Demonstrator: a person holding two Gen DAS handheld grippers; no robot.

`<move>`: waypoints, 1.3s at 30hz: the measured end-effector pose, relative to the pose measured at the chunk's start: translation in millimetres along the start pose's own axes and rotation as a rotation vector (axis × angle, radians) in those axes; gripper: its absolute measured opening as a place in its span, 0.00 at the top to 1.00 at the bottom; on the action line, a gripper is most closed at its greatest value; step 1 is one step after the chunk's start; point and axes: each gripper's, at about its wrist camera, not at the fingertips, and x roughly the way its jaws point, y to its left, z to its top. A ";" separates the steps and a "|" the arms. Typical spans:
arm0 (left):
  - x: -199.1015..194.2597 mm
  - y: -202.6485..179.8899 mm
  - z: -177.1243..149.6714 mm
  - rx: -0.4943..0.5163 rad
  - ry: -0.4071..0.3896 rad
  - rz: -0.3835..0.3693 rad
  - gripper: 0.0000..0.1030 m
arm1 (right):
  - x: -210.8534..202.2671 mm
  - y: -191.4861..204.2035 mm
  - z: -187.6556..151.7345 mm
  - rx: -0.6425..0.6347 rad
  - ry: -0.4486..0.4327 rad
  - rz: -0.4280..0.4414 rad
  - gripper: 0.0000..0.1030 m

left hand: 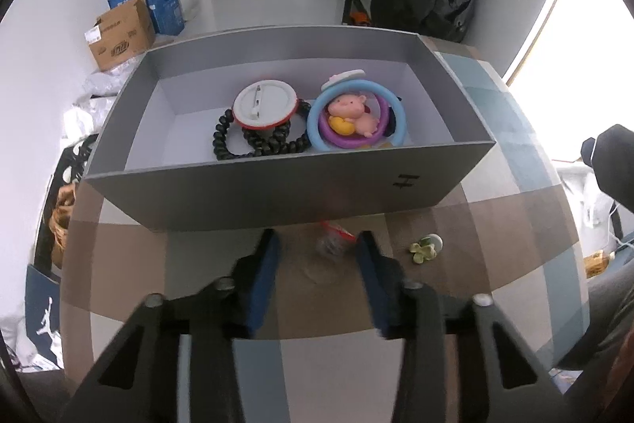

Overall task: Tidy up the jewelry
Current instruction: 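Grasp the small red-and-white clip with the left tool, then grasp the small green-white toy with the right tool while the left holds the clip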

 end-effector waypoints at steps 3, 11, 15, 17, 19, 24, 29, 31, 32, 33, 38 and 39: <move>-1.0 -0.2 -0.4 0.008 0.009 -0.015 0.78 | 0.3 -1.2 -0.4 0.004 0.004 0.000 0.00; -3.7 5.8 1.2 -0.046 0.015 -0.057 0.79 | 1.2 -2.3 -1.8 0.004 0.011 -0.007 0.00; -10.3 8.3 4.6 -0.067 -0.007 -0.085 0.79 | 4.1 -4.4 -3.2 0.013 0.023 -0.021 0.00; -16.0 8.9 6.1 -0.079 -0.021 -0.109 0.79 | 5.8 -6.0 -4.0 0.019 0.029 -0.023 0.00; -21.3 11.0 6.7 -0.088 -0.033 -0.122 0.79 | 8.4 -7.4 -5.3 0.022 0.043 -0.037 0.00; -34.5 17.1 9.4 -0.129 -0.068 -0.165 0.79 | 16.0 -11.1 -10.2 0.039 0.088 -0.046 0.00; -47.6 26.1 14.4 -0.165 -0.115 -0.195 0.79 | 22.9 -7.2 -16.9 0.015 0.120 -0.049 0.02; -50.4 29.7 15.6 -0.180 -0.130 -0.201 0.79 | 26.0 -4.5 -19.9 -0.003 0.130 -0.065 0.05; -51.9 32.0 16.3 -0.190 -0.136 -0.209 0.79 | 28.5 -2.5 -21.8 -0.015 0.140 -0.071 0.07; -53.3 34.5 16.8 -0.200 -0.141 -0.218 0.79 | 29.9 -1.5 -22.7 -0.019 0.146 -0.069 0.10; -57.2 43.0 18.3 -0.235 -0.153 -0.235 0.79 | 43.3 9.3 -31.3 -0.072 0.201 -0.046 0.25; -57.1 44.2 18.7 -0.240 -0.153 -0.242 0.79 | 47.0 13.4 -33.4 -0.090 0.214 -0.039 0.26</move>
